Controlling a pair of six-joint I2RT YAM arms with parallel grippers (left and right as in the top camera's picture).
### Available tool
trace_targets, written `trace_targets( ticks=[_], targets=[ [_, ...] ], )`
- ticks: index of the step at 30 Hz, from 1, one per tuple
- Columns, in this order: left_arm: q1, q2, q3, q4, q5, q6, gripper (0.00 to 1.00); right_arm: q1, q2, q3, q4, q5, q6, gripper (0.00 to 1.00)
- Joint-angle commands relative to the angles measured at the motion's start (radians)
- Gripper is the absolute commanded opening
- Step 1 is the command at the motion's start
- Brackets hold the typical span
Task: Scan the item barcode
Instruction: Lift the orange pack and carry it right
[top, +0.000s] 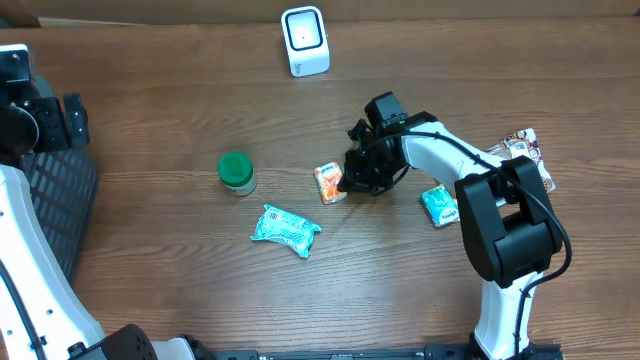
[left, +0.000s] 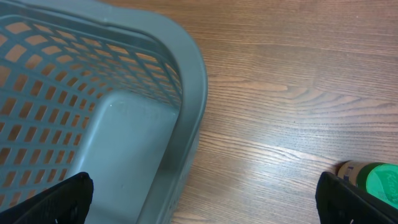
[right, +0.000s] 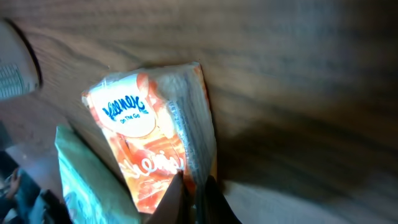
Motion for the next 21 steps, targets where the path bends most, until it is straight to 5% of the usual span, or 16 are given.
trace_targets(
  ticks=[1,14,21],
  targets=[
    [0.004,0.005,0.004,0.004,0.0,0.022,1.0,-0.048,-0.085,-0.026,-0.032,-0.15,-0.037,0.04],
    [0.004,0.005,0.004,0.004,0.0,0.022,0.99,-0.24,-0.291,-0.026,-0.014,-1.006,-0.091,0.04],
    [0.004,0.005,0.004,0.004,0.0,0.022,0.99,-0.241,-0.292,-0.026,0.03,-1.014,0.039,0.04]
  ],
)
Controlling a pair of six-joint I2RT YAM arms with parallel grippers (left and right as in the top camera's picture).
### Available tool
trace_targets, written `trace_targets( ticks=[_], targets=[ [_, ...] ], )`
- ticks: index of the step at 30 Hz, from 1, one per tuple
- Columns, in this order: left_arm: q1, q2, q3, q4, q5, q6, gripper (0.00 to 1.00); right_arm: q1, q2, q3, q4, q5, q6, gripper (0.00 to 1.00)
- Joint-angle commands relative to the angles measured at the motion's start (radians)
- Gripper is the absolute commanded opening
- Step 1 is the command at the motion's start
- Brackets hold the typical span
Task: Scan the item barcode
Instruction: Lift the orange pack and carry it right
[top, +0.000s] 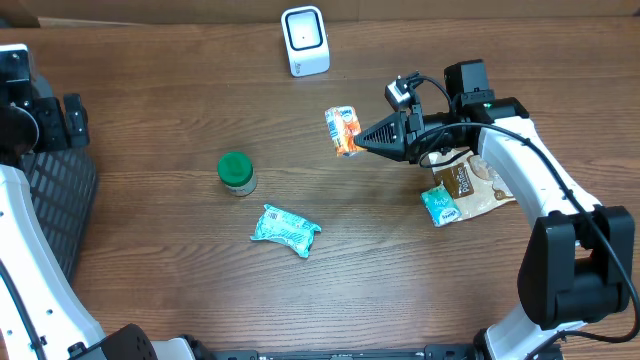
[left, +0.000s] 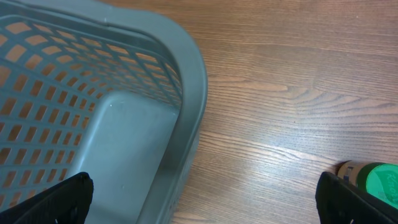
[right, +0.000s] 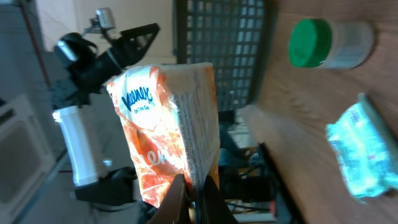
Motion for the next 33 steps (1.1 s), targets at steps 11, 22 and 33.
trace_targets(
  ticks=[11,22,33],
  targets=[
    [0.004,0.005,0.004,0.003,0.0,0.022,1.0,-0.002,-0.01,0.007,0.253,-0.089,0.442,0.04],
    [0.004,0.005,0.004,0.003,0.0,0.022,1.0,-0.002,-0.01,0.007,0.428,-0.089,0.584,0.04],
    [0.004,0.005,0.004,0.003,0.0,0.022,1.0,0.012,-0.01,0.006,0.299,0.127,0.359,0.04]
  ],
)
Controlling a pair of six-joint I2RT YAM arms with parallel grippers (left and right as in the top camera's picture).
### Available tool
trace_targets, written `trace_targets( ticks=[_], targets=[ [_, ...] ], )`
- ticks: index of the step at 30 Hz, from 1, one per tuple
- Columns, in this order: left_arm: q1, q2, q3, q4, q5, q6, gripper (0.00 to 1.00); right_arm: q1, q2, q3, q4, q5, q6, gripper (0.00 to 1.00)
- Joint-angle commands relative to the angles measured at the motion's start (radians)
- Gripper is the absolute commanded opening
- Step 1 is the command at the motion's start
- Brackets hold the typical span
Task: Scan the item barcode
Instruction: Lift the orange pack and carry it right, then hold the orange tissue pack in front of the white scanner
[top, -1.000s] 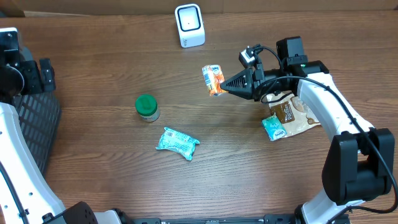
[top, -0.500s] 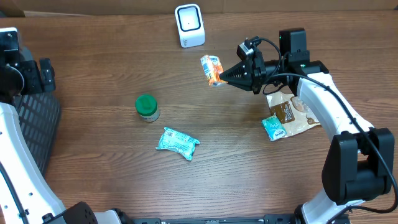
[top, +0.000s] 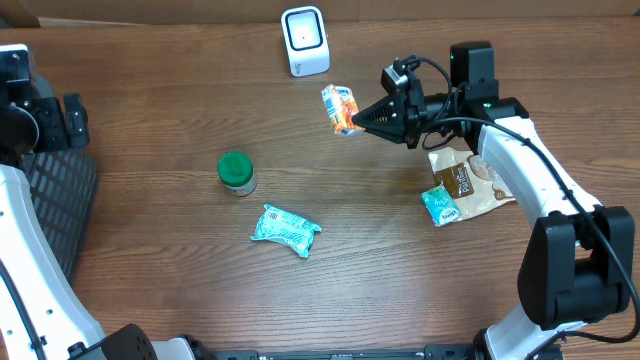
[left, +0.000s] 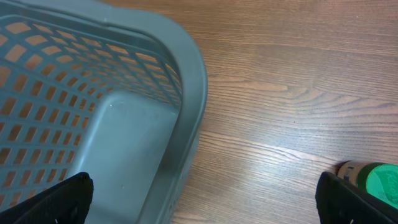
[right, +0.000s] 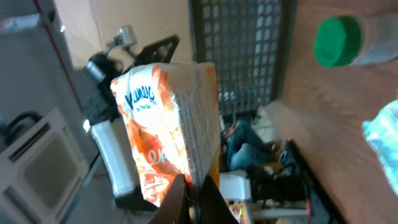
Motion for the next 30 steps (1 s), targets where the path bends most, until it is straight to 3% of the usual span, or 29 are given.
trace_targets(
  ticks=[1,5,9,15,22,26,30],
  targets=[
    [0.004,0.005,0.004,0.003,0.0,0.022,1.0,0.016,-0.01,0.006,-0.102,0.23,-0.162,0.04],
    [0.004,0.005,0.004,0.003,0.0,0.022,1.0,0.047,-0.01,0.006,-0.254,0.627,-0.376,0.04],
    [-0.002,0.005,0.004,0.003,0.0,0.022,1.0,0.088,-0.01,0.006,-0.406,1.009,-0.463,0.04],
    [-0.002,0.005,0.004,0.003,0.0,0.022,1.0,0.121,-0.01,0.083,-0.534,1.183,-0.502,0.04],
    [-0.002,0.005,0.004,0.003,0.0,0.022,1.0,0.201,-0.009,0.492,-0.785,1.492,-0.479,0.04],
    [-0.002,0.005,0.004,0.003,0.0,0.022,0.99,0.277,0.002,0.669,-0.736,1.659,-0.578,0.04],
    [-0.002,0.005,0.004,0.003,0.0,0.022,1.0,0.37,0.016,0.68,-0.513,1.92,-0.697,0.04]
  ],
)
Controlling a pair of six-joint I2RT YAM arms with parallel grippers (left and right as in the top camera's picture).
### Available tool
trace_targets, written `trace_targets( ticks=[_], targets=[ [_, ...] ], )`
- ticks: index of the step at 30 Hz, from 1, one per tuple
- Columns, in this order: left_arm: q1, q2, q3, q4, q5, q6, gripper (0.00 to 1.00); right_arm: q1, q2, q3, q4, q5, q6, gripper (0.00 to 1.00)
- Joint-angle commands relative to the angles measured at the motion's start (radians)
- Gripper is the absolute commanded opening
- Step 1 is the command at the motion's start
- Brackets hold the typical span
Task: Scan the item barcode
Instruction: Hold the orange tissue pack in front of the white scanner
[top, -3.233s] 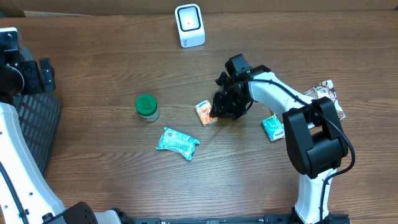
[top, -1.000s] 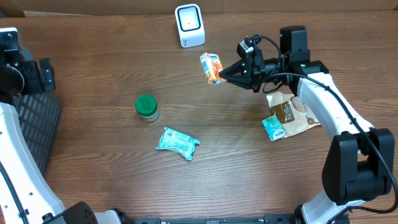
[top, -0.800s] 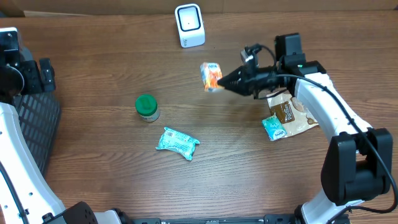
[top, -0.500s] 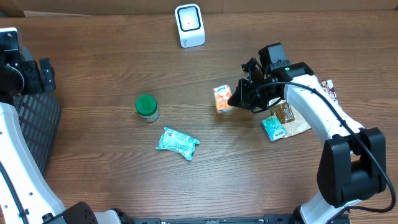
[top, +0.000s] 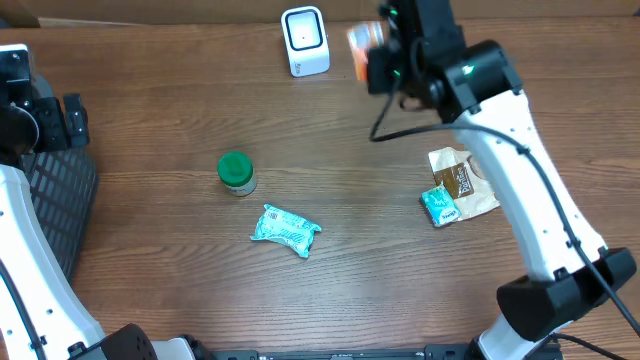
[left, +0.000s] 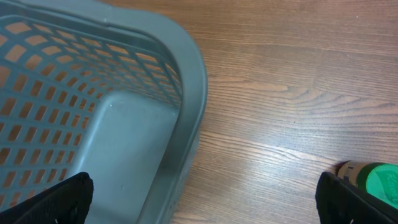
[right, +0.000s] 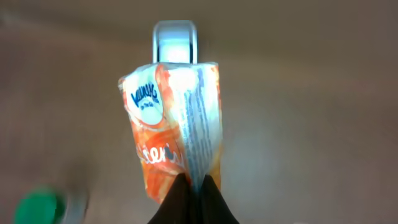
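Note:
My right gripper (right: 193, 186) is shut on the lower edge of an orange tissue pack (right: 177, 124), held high in the air. From overhead the pack (top: 362, 38) shows blurred just right of the white barcode scanner (top: 305, 40). In the right wrist view the scanner (right: 175, 42) stands straight behind the pack. My left gripper (left: 199, 199) is open at the far left, above the edge of the grey basket (left: 99, 112), with nothing between its fingers.
A green-capped bottle (top: 236, 172) and a teal packet (top: 285, 229) lie left of centre. A small teal pack (top: 439, 206) and a brown-and-white pouch (top: 462, 180) lie at the right. The dark basket (top: 55, 210) sits by the left edge.
My right gripper has risen and turned with the tissue pack toward the back of the table; it now points down at the scanner. The left arm has not moved.
My right gripper was shut on the orange tissue pack on the table. Then it held the pack in the air right of centre, then nearer the scanner, and now holds it high beside the scanner. The left arm stayed still.

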Motion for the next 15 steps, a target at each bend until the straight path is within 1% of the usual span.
trace_targets(
  ticks=[1,4,8,15],
  targets=[
    [-0.002,0.005,0.004,0.004,0.0,0.022,1.0,0.075,0.024,0.011,0.135,0.321,-0.148,0.04],
    [-0.002,0.005,0.004,0.004,0.0,0.022,1.0,0.116,0.091,0.011,0.348,0.378,-0.291,0.04],
    [-0.002,0.005,0.004,0.004,0.0,0.022,1.0,0.121,0.216,0.011,0.612,0.411,-0.478,0.04],
    [-0.002,0.005,0.004,0.004,0.0,0.022,1.0,0.105,0.446,0.011,0.946,0.404,-0.818,0.04]
  ],
)
